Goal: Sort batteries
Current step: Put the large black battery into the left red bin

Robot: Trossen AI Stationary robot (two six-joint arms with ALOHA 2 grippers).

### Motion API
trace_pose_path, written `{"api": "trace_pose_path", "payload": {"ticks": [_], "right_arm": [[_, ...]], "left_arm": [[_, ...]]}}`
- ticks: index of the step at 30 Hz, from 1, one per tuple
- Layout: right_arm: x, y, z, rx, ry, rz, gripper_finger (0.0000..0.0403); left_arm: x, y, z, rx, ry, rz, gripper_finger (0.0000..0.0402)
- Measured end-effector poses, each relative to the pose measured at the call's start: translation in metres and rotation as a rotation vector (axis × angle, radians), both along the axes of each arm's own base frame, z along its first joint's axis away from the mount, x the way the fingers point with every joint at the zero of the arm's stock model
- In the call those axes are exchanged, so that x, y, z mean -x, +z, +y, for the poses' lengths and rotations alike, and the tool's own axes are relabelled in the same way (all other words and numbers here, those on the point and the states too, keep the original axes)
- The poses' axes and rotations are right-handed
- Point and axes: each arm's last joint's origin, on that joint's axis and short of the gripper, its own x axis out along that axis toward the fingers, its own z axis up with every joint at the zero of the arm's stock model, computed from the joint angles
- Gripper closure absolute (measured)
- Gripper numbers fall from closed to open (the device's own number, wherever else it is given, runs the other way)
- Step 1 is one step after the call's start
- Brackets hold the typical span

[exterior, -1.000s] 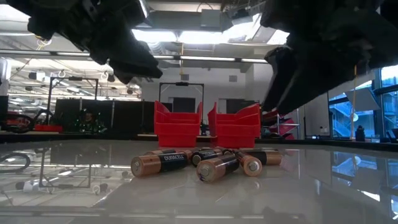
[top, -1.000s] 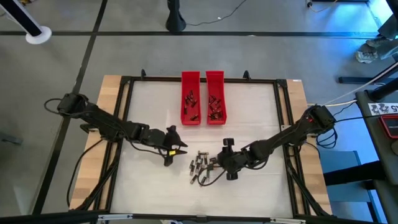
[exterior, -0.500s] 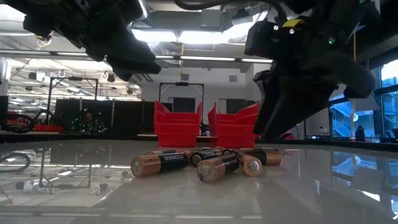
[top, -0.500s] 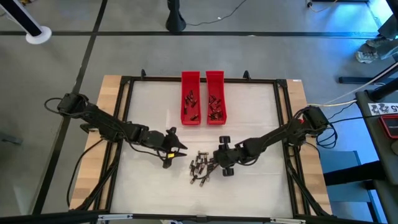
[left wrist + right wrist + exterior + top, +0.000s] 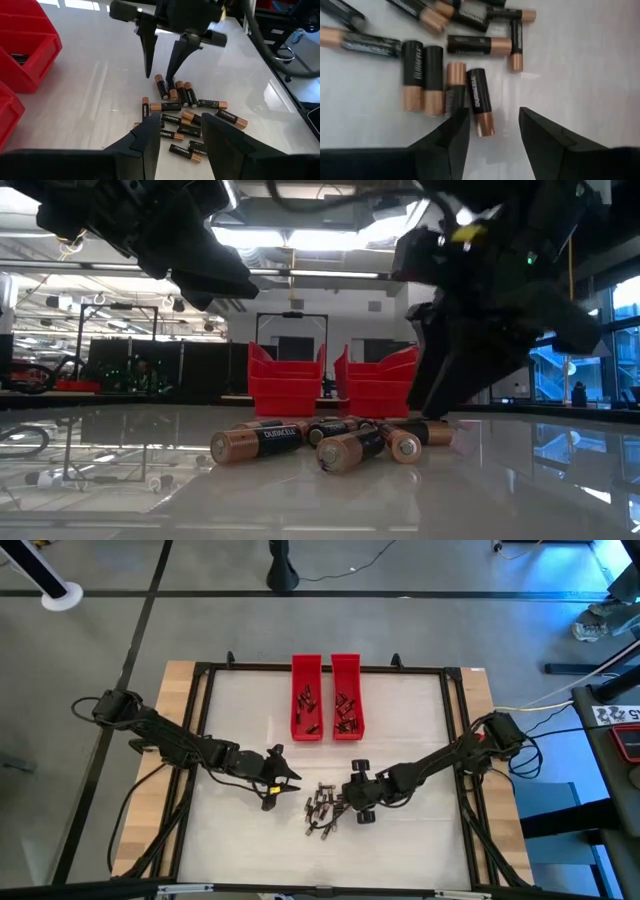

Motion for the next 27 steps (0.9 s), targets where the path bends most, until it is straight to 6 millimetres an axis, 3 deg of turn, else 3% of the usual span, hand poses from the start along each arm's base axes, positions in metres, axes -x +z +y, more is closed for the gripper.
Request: {"api": "trace_pose_path", "payload": {"ticks": [3, 11, 14, 20, 27], "right_arm": [[-0.001, -0.010, -0.001, 0.021, -0.005, 0.028, 0.0231], [-0.003, -0.014, -0.002, 0.029, -0.012, 0.030, 0.0237], [-0.005, -0.014, -0.003, 0.012, -0.010, 0.026, 0.0264], [-0.010, -0.013, -0.013, -0.018, -0.048, 0.005, 0.0367], [-0.010, -0.010, -0.024, -0.002, -0.121, 0.011, 0.0370]], "left_arm": [[0.000, 0.000, 0.000, 0.000, -0.001, 0.000, 0.0270], [0.000, 0.000, 0.000, -0.001, -0.001, -0.003, 0.0270], [0.000, 0.000, 0.000, -0.002, 0.002, -0.003, 0.0270], [0.000, 0.000, 0.000, 0.006, 0.006, -0.003, 0.0270], [0.002, 0.000, -0.006, 0.014, -0.013, -0.001, 0.0270]]}}
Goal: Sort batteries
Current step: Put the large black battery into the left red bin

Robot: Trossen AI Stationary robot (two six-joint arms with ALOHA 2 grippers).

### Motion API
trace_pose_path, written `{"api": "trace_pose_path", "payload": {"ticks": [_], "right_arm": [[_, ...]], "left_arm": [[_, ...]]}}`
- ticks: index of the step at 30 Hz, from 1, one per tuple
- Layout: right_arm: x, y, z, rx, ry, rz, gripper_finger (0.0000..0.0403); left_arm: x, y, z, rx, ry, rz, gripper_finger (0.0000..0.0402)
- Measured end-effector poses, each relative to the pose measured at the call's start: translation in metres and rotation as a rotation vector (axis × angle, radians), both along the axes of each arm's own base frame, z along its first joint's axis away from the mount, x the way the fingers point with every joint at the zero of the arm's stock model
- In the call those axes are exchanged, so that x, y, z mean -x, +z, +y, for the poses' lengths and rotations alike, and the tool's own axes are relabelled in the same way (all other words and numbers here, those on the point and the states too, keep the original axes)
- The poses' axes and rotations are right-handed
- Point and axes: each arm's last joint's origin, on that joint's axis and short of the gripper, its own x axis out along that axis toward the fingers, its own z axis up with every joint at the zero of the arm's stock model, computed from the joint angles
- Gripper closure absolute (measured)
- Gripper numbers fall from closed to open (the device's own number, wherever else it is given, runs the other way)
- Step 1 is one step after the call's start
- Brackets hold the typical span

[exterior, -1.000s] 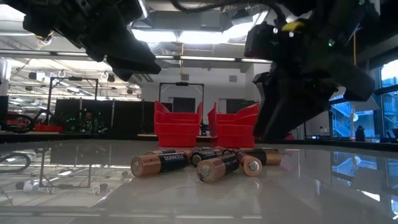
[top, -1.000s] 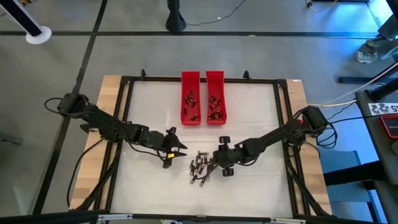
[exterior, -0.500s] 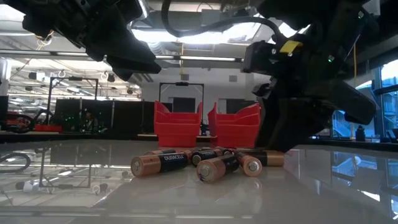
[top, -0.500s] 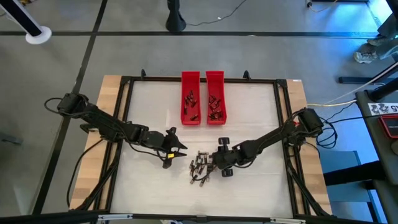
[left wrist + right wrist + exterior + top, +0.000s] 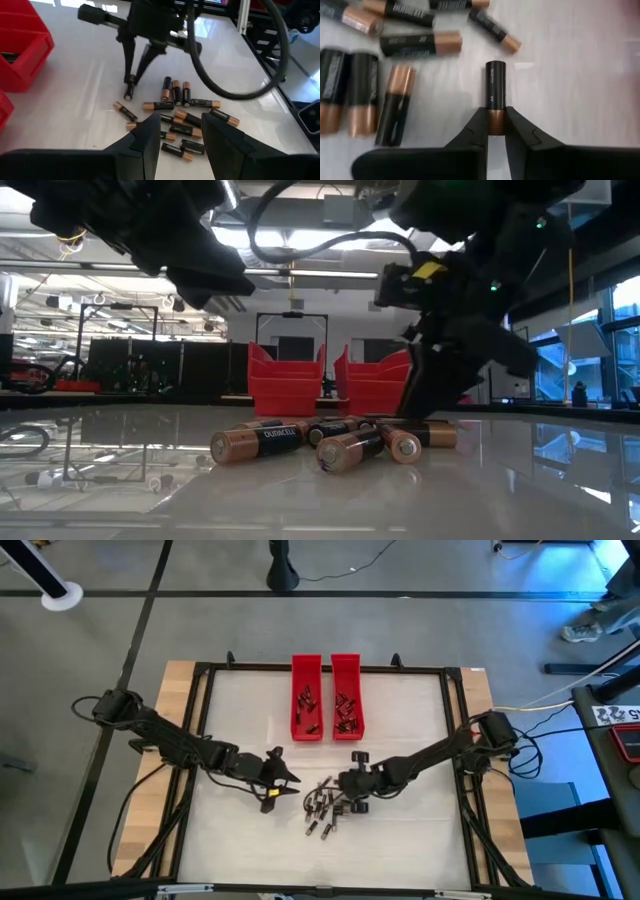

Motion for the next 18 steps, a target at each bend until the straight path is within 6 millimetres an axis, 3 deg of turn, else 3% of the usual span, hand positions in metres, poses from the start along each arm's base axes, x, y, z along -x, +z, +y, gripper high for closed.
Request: {"api": "trace_pose_path", "payload": {"ticks": [7, 12, 18], "right_arm": [[0.014, 0.036, -0.002, -0.026, 0.033, -0.029, 0.0370], [0.022, 0.075, -0.007, 0.023, 0.027, -0.178, 0.0370], [0.009, 0.104, -0.038, 0.107, -0.006, -0.389, 0.0370]], "left_arm": [[0.001, -0.001, -0.003, -0.017, -0.019, 0.006, 0.0270], [0.001, -0.001, -0.003, -0.039, -0.003, 0.001, 0.0270], [0.001, 0.000, -0.002, -0.044, 0.006, -0.002, 0.0270]]}}
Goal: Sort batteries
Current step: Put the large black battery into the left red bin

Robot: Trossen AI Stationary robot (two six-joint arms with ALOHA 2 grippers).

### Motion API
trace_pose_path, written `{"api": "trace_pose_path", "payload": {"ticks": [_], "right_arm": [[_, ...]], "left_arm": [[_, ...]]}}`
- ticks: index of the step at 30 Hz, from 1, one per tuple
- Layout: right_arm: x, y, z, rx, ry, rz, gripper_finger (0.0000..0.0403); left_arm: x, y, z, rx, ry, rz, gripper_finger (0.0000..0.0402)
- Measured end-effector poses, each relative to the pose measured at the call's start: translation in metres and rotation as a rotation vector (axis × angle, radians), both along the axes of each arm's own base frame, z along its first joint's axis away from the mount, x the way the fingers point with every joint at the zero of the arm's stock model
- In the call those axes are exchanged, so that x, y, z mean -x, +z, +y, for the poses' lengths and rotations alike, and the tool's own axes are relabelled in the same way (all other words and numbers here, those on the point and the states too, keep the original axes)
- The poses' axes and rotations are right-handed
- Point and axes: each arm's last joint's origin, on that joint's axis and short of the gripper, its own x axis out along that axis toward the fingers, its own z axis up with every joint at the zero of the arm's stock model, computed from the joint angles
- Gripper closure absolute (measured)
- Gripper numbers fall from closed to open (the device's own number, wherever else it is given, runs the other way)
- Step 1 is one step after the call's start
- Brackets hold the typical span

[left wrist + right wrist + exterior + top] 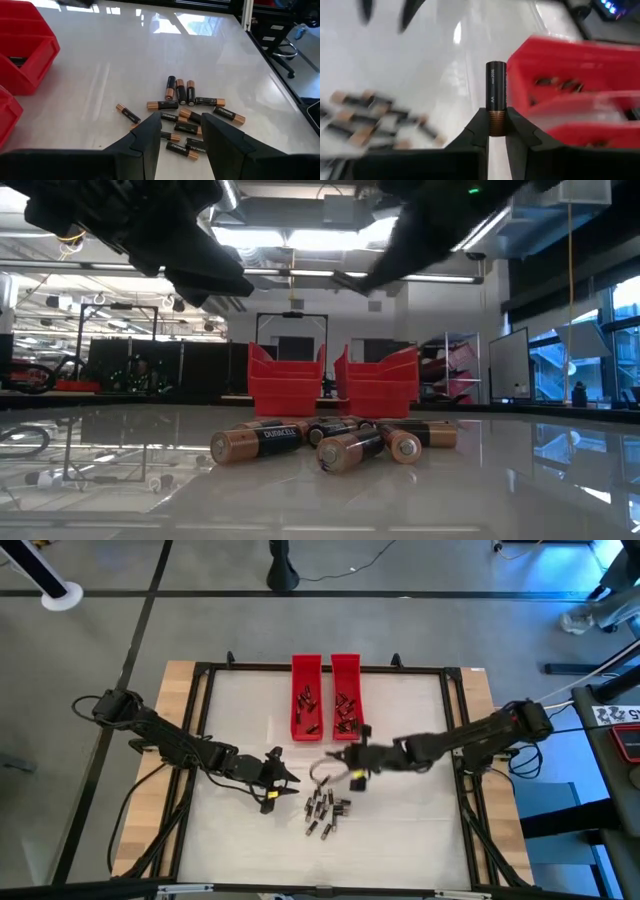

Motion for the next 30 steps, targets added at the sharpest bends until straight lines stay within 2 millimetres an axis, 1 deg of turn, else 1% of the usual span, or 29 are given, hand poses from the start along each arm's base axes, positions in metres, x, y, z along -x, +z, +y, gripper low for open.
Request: {"api": "trace_pose_path", "payload": {"ticks": [5, 7, 10, 12, 15, 18, 23, 26, 30], "right_arm": [[-0.015, 0.015, -0.042, -0.036, -0.020, -0.095, 0.0370], [-0.018, 0.020, -0.061, -0.040, -0.062, -0.116, 0.0370], [-0.022, 0.035, -0.087, -0.063, -0.077, -0.203, 0.0370], [-0.023, 0.042, -0.102, -0.078, -0.074, -0.252, 0.0370], [-0.029, 0.046, -0.121, -0.091, -0.079, -0.296, 0.0370], [-0.042, 0.043, -0.134, -0.108, -0.074, -0.295, 0.0370], [-0.066, 0.030, -0.150, -0.126, -0.087, -0.239, 0.0371], [-0.072, 0.026, -0.160, -0.134, -0.111, -0.188, 0.0371], [-0.077, 0.013, -0.167, -0.149, -0.137, -0.156, 0.0371]], "left_arm": [[0.000, 0.000, 0.000, 0.024, 0.011, 0.001, 0.0270], [0.001, 0.000, -0.001, 0.032, 0.011, 0.003, 0.0270], [0.000, 0.000, -0.002, 0.032, 0.010, -0.001, 0.0270], [0.000, 0.001, -0.001, 0.029, 0.017, -0.005, 0.0270], [0.000, 0.001, -0.001, 0.019, 0.034, -0.010, 0.0270], [0.000, 0.001, -0.001, 0.015, 0.040, -0.011, 0.0270], [0.000, 0.001, 0.000, -0.003, 0.040, -0.011, 0.0270], [0.001, 0.000, 0.000, -0.006, 0.041, -0.002, 0.0270], [0.001, -0.001, 0.000, -0.014, 0.038, 0.008, 0.0270]]}}
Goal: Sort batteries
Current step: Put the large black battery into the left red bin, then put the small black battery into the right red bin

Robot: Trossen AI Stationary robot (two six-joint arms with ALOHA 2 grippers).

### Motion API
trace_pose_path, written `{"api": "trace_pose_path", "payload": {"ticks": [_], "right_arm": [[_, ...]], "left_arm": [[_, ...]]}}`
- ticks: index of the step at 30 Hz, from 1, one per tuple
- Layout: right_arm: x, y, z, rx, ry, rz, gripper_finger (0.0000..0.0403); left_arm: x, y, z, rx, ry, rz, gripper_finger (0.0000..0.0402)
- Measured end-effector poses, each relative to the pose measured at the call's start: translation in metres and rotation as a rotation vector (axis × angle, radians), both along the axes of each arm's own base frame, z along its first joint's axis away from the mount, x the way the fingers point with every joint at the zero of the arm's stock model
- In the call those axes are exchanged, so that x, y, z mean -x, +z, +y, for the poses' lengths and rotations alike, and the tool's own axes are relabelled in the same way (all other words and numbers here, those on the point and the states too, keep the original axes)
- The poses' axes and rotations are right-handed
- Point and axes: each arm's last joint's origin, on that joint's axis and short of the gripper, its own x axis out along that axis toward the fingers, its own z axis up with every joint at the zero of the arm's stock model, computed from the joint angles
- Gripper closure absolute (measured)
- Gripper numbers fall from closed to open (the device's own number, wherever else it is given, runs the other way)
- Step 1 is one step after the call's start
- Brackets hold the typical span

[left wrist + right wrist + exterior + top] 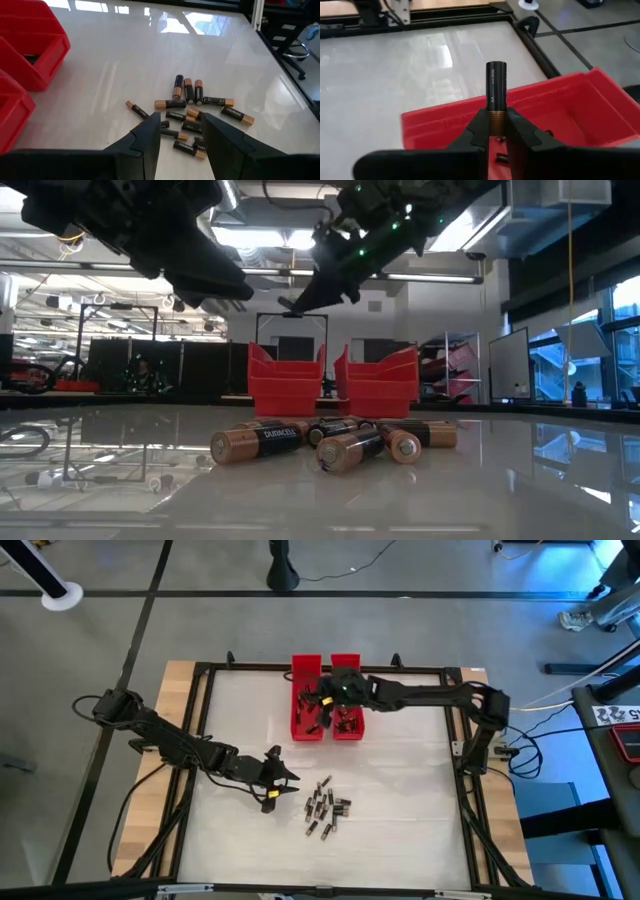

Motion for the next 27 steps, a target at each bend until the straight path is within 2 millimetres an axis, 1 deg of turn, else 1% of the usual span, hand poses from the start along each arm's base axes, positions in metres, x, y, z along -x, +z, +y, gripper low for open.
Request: {"api": "trace_pose_path", "payload": {"ticks": [2, 3, 9, 12, 14, 18, 20, 22, 24, 27], "right_arm": [[-0.002, -0.003, -0.001, -0.005, -0.012, 0.000, 0.0367], [-0.001, -0.004, -0.003, -0.006, -0.016, 0.001, 0.0355], [-0.003, -0.006, -0.003, -0.022, -0.045, -0.007, 0.0253], [-0.003, -0.005, -0.003, -0.021, -0.046, -0.011, 0.0216], [-0.003, -0.006, -0.003, -0.022, -0.047, -0.006, 0.0198], [0.003, -0.003, -0.001, -0.028, -0.045, 0.037, 0.0180], [0.010, 0.004, 0.002, -0.037, -0.037, 0.059, 0.0179], [0.018, 0.011, 0.010, -0.064, -0.004, 0.095, 0.0180], [0.024, 0.014, 0.023, -0.105, 0.026, 0.150, 0.0183], [0.031, 0.014, 0.052, -0.147, 0.078, 0.256, 0.0188]], "left_arm": [[0.000, -0.001, 0.000, -0.009, -0.003, 0.009, 0.0270], [0.000, -0.001, 0.000, -0.010, -0.003, 0.010, 0.0270], [0.001, -0.001, 0.000, -0.015, -0.006, 0.013, 0.0270], [0.001, -0.001, 0.000, -0.015, -0.005, 0.014, 0.0270], [0.001, -0.001, 0.000, -0.012, -0.003, 0.014, 0.0270], [0.001, -0.002, 0.000, -0.005, 0.001, 0.019, 0.0270], [0.001, -0.003, 0.000, 0.002, 0.006, 0.029, 0.0270], [0.003, -0.005, 0.001, -0.005, 0.007, 0.055, 0.0270], [0.004, -0.008, 0.001, -0.019, 0.002, 0.093, 0.0270], [0.006, -0.011, 0.001, -0.024, -0.021, 0.124, 0.0270]]}}
